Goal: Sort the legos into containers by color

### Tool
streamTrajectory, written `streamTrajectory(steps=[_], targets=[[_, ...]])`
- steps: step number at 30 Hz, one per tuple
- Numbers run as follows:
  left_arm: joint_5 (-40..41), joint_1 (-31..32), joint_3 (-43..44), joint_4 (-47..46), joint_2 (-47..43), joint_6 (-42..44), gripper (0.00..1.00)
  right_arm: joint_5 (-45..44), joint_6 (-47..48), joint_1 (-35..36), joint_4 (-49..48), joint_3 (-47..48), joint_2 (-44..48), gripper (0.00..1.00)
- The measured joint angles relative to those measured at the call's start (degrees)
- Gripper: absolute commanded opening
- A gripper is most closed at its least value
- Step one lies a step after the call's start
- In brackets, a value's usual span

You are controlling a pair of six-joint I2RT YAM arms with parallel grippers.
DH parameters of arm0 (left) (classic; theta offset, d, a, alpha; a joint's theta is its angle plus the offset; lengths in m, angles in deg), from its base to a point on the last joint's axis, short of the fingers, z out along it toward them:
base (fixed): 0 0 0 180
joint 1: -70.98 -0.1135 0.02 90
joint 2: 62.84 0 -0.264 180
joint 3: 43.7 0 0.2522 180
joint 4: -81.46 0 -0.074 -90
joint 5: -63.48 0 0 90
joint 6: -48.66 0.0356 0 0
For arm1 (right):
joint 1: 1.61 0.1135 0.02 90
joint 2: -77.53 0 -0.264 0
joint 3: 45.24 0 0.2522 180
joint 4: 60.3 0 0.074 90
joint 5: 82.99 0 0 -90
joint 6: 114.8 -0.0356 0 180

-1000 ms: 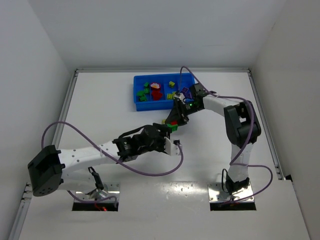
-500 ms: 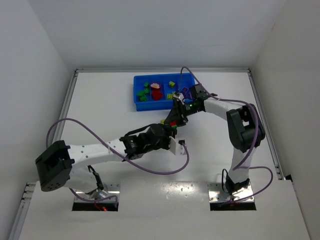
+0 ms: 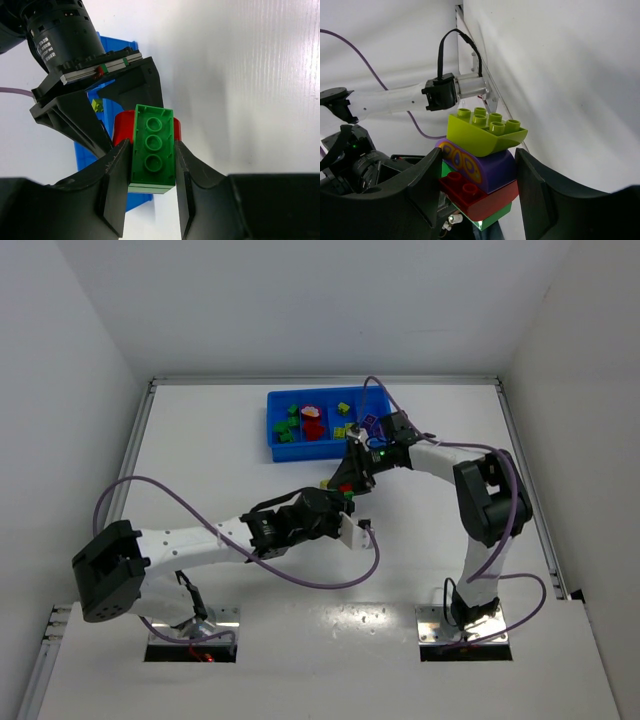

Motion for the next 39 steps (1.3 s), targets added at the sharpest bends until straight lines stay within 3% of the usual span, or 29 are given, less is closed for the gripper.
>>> streamTrajectory(steps=[1, 5, 11, 19, 24, 31, 35, 39], targets=[[0.0, 0.0, 0.0, 0.0, 0.0, -0.1, 0.0, 0.0, -0.4, 0.0, -0.7, -0.2, 0.1, 0.62], [-0.2, 0.2, 0.0, 0.6, -0.5, -2.5, 0.0, 1.5, -1.6, -0.3, -1.4, -0.3, 0.4, 0.75], [-2.6, 1.6, 0.3, 5.6, -3.0, -10.4, 0.0, 3.1, -2.7, -2.8, -2.4, -0.5, 0.8, 0.82], [-10.0, 1.2, 3.3, 14.9, -6.0, -27.6, 0.0, 2.3, -1.1, -13.5, -3.3, -0.3, 0.9, 0.83], [-20.3, -8.0, 7.0, 19.9, -8.1, -41.4, 0.0, -2.4, 12.9, -20.5, 3.6, 2.1, 4.5, 0.83], [-41.9, -25.8, 15.9, 21.1, -6.0, -57.7, 0.0, -1.4, 33.1, -19.6, 8.3, -2.8, 20.9, 0.81], [-54.9, -34.2, 15.7, 9.9, -3.3, -73.2, 0.0, 2.8, 37.8, -17.9, 6.3, -10.5, 29.3, 0.79], [-62.5, -37.6, 11.3, -7.2, -1.9, -90.9, 0.0, 6.1, 39.9, -14.5, 4.1, -14.5, 32.6, 0.79]])
